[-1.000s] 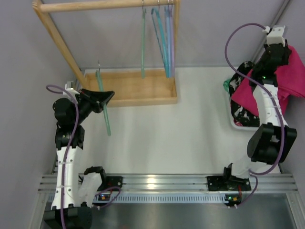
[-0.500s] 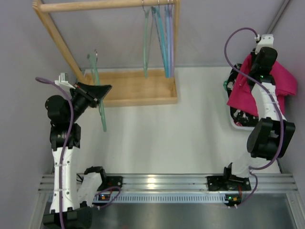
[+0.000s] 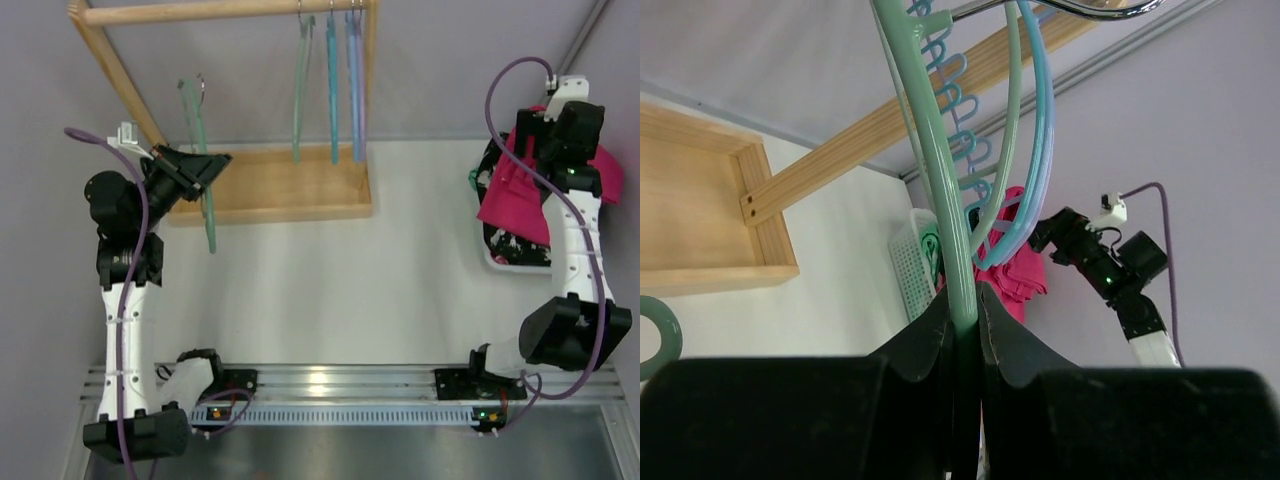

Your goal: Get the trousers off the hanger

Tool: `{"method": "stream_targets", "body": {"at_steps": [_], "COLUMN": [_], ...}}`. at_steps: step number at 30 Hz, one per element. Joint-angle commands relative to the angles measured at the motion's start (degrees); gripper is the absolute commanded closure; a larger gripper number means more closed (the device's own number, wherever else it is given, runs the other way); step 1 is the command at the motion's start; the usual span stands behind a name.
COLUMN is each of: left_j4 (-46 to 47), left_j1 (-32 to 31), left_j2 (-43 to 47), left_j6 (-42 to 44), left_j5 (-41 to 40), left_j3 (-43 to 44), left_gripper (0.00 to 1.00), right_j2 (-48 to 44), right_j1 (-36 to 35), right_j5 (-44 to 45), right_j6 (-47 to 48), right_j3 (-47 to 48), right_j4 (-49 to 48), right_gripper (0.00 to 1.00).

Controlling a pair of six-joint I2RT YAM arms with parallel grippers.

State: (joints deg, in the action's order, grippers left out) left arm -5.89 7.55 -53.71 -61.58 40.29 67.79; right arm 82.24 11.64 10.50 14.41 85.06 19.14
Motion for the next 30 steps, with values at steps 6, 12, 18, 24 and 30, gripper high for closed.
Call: {"method": "stream_targets", "body": {"at_steps": [6, 12, 18, 24, 30], "left_j4": [11.43, 15.98, 22.41, 23.56, 25.93], "left_j1": [-4.37, -12.64, -14.23, -15.81, -16.08], "left_j2": [-7.71, -15.27, -24.4, -31.36, -37.6], "left_j6": [-0.03, -1.08, -6.26, -7.41, -9.69], "left_j5": [-1.0, -3.11, -4.26, -6.1, -7.51], "left_j3": [9.54, 15.34, 20.35, 28.87, 34.24], "left_gripper": [1.0, 1.0, 1.0, 1.0, 1.0], "right_j2": [-8.04, -12.27, -14.21, -14.56, -14.65], "right_j1": [1.02, 1.1, 1.1, 1.02, 1.02], "right_j5": [-6.62, -11.72, -16.47, -18.59, -20.51], "right_j6": [-4.04, -6.5, -8.87, -10.72, -11.78], "right_j3": [5.29, 8.45, 12.85, 15.75, 16.02], "right_j4": [9.77, 15.23, 20.49, 22.61, 23.14], "right_gripper": [0.01, 0.01, 0.01, 0.01, 0.01]}}
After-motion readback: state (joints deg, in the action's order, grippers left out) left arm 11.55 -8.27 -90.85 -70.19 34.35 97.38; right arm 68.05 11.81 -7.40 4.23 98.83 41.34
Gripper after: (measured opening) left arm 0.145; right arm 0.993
